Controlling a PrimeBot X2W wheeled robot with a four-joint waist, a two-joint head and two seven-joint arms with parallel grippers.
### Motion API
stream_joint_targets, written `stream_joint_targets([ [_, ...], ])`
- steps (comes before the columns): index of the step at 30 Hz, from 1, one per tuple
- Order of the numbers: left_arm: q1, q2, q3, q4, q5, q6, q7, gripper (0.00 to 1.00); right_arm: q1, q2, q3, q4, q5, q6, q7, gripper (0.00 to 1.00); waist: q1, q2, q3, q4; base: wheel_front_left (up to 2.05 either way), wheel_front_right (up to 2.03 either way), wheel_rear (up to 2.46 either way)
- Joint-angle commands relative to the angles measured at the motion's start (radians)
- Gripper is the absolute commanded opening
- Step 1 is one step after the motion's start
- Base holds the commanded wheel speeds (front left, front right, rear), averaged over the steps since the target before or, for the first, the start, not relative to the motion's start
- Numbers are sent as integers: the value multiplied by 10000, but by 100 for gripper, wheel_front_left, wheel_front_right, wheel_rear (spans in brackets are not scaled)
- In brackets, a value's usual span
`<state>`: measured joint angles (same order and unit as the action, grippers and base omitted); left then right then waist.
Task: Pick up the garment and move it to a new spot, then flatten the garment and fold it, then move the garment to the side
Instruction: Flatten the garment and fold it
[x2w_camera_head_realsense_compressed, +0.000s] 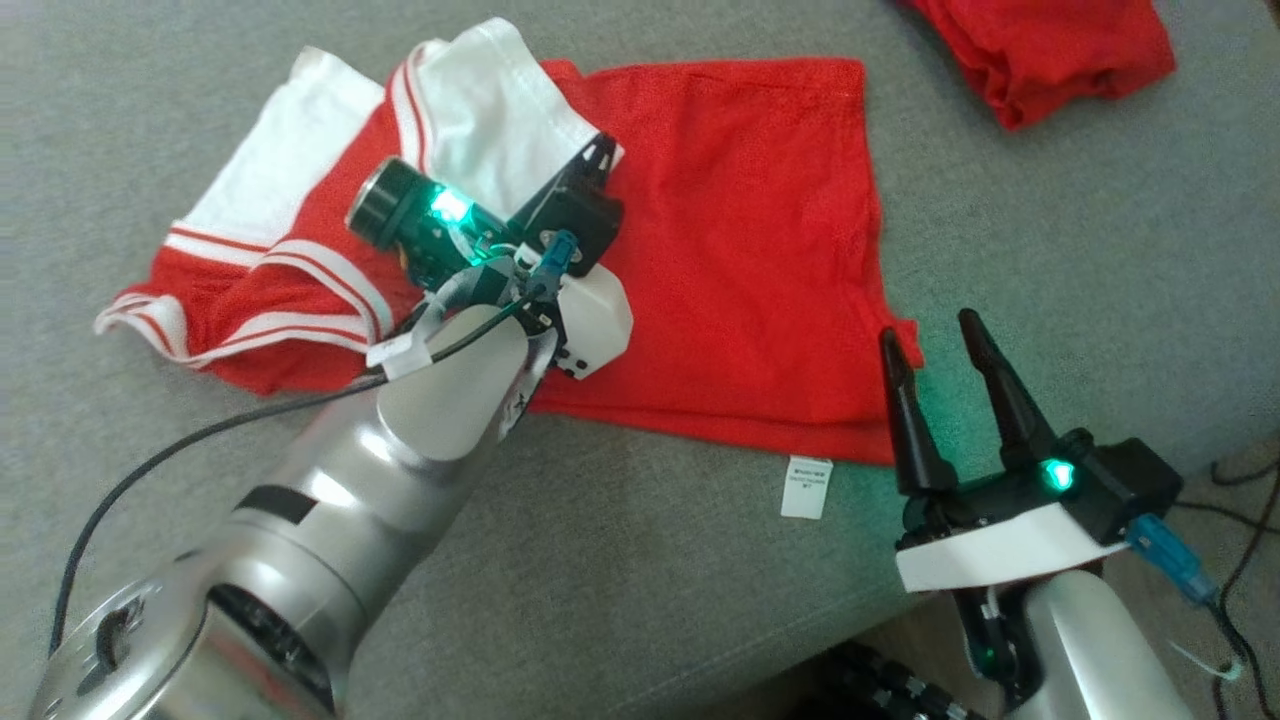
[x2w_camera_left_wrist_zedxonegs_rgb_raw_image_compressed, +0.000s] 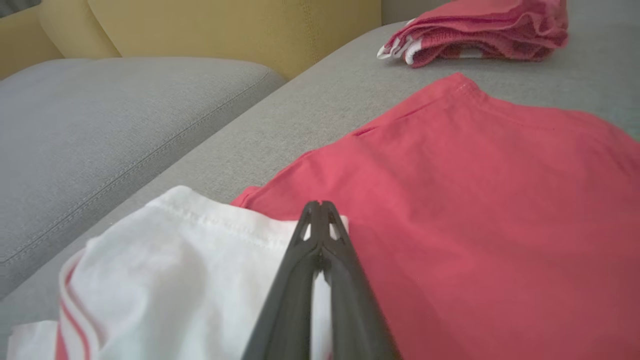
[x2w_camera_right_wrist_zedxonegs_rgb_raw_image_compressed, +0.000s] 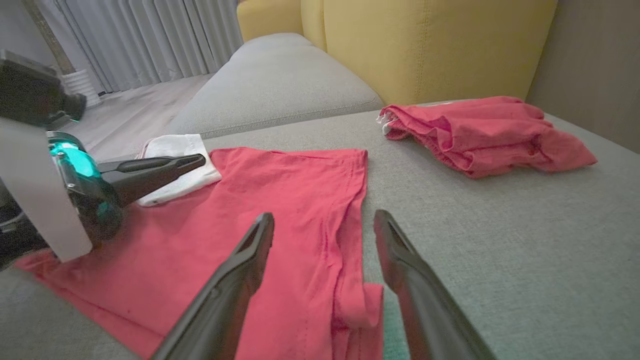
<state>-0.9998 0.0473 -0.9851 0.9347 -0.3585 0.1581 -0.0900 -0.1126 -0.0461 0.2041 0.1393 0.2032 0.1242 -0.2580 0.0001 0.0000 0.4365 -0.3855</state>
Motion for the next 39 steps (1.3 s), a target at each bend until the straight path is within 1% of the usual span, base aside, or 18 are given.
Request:
stream_joint_targets([
  [1, -379, 30, -23, -380, -237, -12, -145, 0, 7, -41, 43, -268, -83, 65, -38, 100, -1, 0, -247, 202, 0, 0, 0],
  [4, -277, 30, -222, -728, -600, 3, -278, 0, 59, -41, -98, -268, -198, 65, -38, 100, -1, 0, -550, 452, 0, 0, 0],
  [6, -250, 30, -484, -1002, -970, -21, 16, 0, 98, -41, -110, -210, -313, 65, -38, 100, -1, 0, -722, 624, 0, 0, 0],
  [8, -321, 30, -584, -1058, -1041, 26, 157, 0, 90, -41, -76, -186, -335, 65, -38, 100, -1, 0, -727, 645, 0, 0, 0],
  [9, -402, 30, -731, -1052, -1081, 44, 387, 46, 75, -41, -42, -166, -350, 65, -38, 100, -1, 0, -718, 651, 0, 0, 0],
  [10, -499, 30, -897, -1019, -1101, 55, 662, 100, 51, -41, -7, -156, -346, 65, -38, 100, -1, 0, -690, 641, 0, 0, 0],
  [14, -892, 30, -1453, -930, -1222, 30, 1543, 100, -33, -41, 163, -121, -237, 65, -38, 100, -1, 0, -544, 493, 0, 0, 0],
  [17, -1144, 30, -1739, -715, -1252, 100, 1907, 100, -52, -41, 193, -76, -135, 65, -38, 100, -1, 0, -484, 314, 0, 0, 0],
  [20, -1363, 30, -1916, -251, -1244, 174, 2039, 100, -77, -41, 205, -68, -45, 65, -38, 100, -1, 0, -440, 133, 0, 0, 0],
  [23, -1440, 30, -2070, 436, -1366, -30, 2119, 100, -91, -41, 202, -96, 46, 65, -38, 100, -1, 0, -409, -27, 0, 0, 0],
  [29, -1542, 30, -2235, 907, -1533, -230, 1951, 100, -120, -41, 215, -102, 100, 65, -38, 100, -1, 0, -359, -150, 0, 0, 0],
  [30, -1576, 30, -2250, 939, -1555, -233, 1861, 94, -132, -41, 219, -103, 106, 65, -38, 100, -1, 0, -348, -165, 0, 0, 0],
  [32, -1624, 30, -2289, 1000, -1610, -257, 1749, 36, -149, -41, 207, -111, 115, 65, -38, 100, -1, 0, -333, -177, 0, 0, 0],
  [33, -1646, 30, -2309, 1027, -1639, -269, 1704, 11, -156, -41, 204, -113, 112, 65, -38, 100, -1, 0, -330, -181, 0, 0, 0],
  [34, -1663, 30, -2331, 1057, -1666, -285, 1663, 0, -161, -41, 206, -111, 107, 65, -38, 100, -1, 0, -333, -184, 0, 0, 0],
  [37, -1639, 30, -2288, 1085, -1943, -466, 1557, 0, -178, -41, 146, -172, 99, 65, -38, 100, -1, 0, -361, -167, 0, 0, 0],
  [39, -1628, 30, -2236, 1007, -2116, -555, 1249, 0, -187, -41, -15, -266, 97, 65, -38, 100, -1, 0, -401, -104, 0, 0, 0],
])
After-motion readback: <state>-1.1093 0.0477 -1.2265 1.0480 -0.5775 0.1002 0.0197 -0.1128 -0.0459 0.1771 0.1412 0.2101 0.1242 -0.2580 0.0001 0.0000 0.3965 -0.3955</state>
